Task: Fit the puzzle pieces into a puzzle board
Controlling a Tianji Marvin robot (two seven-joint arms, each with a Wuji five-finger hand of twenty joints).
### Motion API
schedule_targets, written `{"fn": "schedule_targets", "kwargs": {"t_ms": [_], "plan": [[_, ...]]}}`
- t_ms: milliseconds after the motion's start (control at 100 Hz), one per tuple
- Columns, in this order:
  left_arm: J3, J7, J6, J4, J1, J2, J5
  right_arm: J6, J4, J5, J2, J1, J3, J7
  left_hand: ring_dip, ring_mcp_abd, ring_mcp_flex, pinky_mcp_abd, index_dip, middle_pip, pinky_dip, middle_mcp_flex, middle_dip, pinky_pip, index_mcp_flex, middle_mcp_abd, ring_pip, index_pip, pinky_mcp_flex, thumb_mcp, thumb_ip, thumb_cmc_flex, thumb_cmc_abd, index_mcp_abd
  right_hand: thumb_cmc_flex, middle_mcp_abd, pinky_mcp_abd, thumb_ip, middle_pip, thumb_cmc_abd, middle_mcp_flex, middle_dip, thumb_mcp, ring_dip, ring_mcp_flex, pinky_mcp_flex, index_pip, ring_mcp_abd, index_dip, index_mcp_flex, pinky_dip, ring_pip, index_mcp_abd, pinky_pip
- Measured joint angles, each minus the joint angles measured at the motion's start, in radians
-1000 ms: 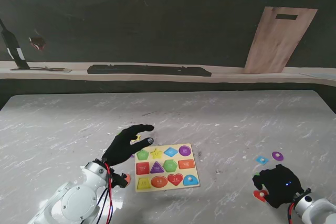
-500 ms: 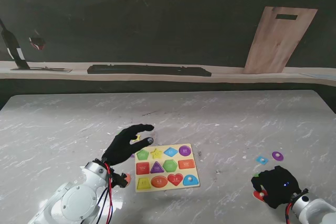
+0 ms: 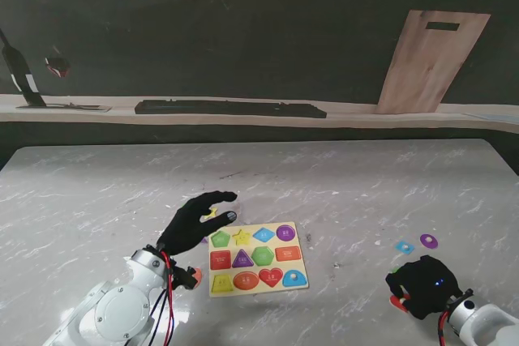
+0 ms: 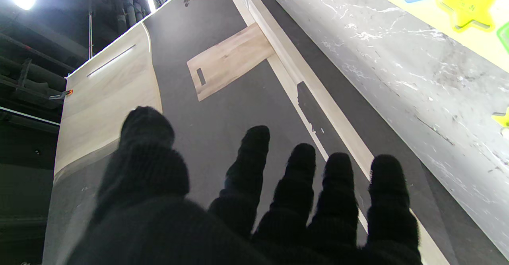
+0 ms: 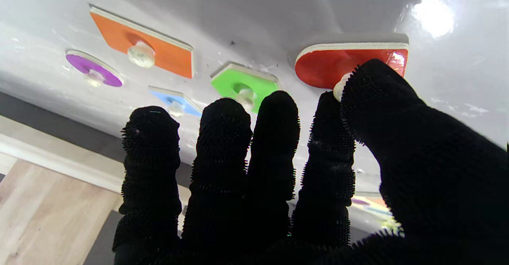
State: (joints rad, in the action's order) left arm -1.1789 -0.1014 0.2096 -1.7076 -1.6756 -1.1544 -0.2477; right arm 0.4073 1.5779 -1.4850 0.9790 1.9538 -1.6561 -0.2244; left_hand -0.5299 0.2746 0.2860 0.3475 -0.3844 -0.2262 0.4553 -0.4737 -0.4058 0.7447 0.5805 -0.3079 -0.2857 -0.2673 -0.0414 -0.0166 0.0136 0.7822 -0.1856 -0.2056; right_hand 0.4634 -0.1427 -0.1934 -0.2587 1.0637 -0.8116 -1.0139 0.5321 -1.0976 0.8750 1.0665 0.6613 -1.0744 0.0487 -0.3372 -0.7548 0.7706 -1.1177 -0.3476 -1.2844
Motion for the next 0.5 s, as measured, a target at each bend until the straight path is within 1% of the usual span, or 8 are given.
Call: {"fn": "schedule_targets", "kwargs": {"t_ms": [140, 240, 390, 500], "plan": [[0.0, -0.001, 0.0, 0.0, -0.001, 0.0, -0.001, 0.015, 0.006, 0.015, 0.001, 0.0, 0.002, -0.024, 0.0, 0.0, 0.0, 0.0, 0.0, 0.0, 0.0, 0.0, 0.0, 0.0, 0.0, 0.0, 0.0, 0.0, 0.0, 0.0, 0.0, 0.0, 0.0, 0.0, 0.0, 0.0, 0.0, 0.0, 0.002, -0.002, 0.0, 0.0, 0.0, 0.008, 0.012, 0.008, 0.0, -0.006, 0.0, -0.008, 0.001, -0.008, 0.013, -0.01], [0.0, 0.0, 0.0, -0.001, -0.001, 0.0, 0.001, 0.032, 0.006, 0.025, 0.0, -0.023, 0.024, -0.034, 0.0, 0.0, 0.0, 0.0, 0.0, 0.0, 0.0, 0.0, 0.0, 0.0, 0.0, 0.0, 0.0, 0.0, 0.0, 0.0, 0.0, 0.0, 0.001, 0.0, 0.0, 0.002, -0.011, 0.0, 0.013, -0.011, -0.01, 0.0, 0.0, 0.01, 0.012, 0.01, 0.0, -0.007, 0.0, -0.019, 0.009, -0.013, 0.023, -0.011], [-0.003, -0.003, 0.0, -0.003, -0.001, -0.001, 0.002, 0.05, -0.023, 0.045, -0.007, -0.113, 0.123, -0.077, 0.0, 0.0, 0.0, 0.0, 0.0, 0.0, 0.0, 0.0, 0.0, 0.0, 0.0, 0.0, 0.0, 0.0, 0.0, 0.0, 0.0, 0.0, 0.001, 0.0, 0.0, 0.003, -0.012, 0.0, 0.014, -0.012, -0.01, 0.0, 0.0, 0.01, 0.012, 0.013, 0.0, -0.007, 0.0, -0.019, 0.009, -0.023, 0.025, -0.021], [-0.006, -0.007, -0.001, -0.006, -0.004, -0.002, 0.002, 0.05, -0.044, 0.101, -0.007, -0.182, 0.202, -0.081, 0.0, 0.0, 0.0, 0.0, 0.0, 0.0, 0.0, 0.0, 0.0, 0.0, 0.0, 0.0, 0.0, 0.0, 0.0, 0.0, 0.0, 0.01, 0.006, 0.0, 0.0, 0.003, -0.012, 0.0, 0.024, -0.012, -0.01, 0.0, 0.0, 0.01, 0.012, 0.014, 0.0, -0.007, 0.001, -0.019, 0.01, -0.023, 0.027, -0.023]]}}
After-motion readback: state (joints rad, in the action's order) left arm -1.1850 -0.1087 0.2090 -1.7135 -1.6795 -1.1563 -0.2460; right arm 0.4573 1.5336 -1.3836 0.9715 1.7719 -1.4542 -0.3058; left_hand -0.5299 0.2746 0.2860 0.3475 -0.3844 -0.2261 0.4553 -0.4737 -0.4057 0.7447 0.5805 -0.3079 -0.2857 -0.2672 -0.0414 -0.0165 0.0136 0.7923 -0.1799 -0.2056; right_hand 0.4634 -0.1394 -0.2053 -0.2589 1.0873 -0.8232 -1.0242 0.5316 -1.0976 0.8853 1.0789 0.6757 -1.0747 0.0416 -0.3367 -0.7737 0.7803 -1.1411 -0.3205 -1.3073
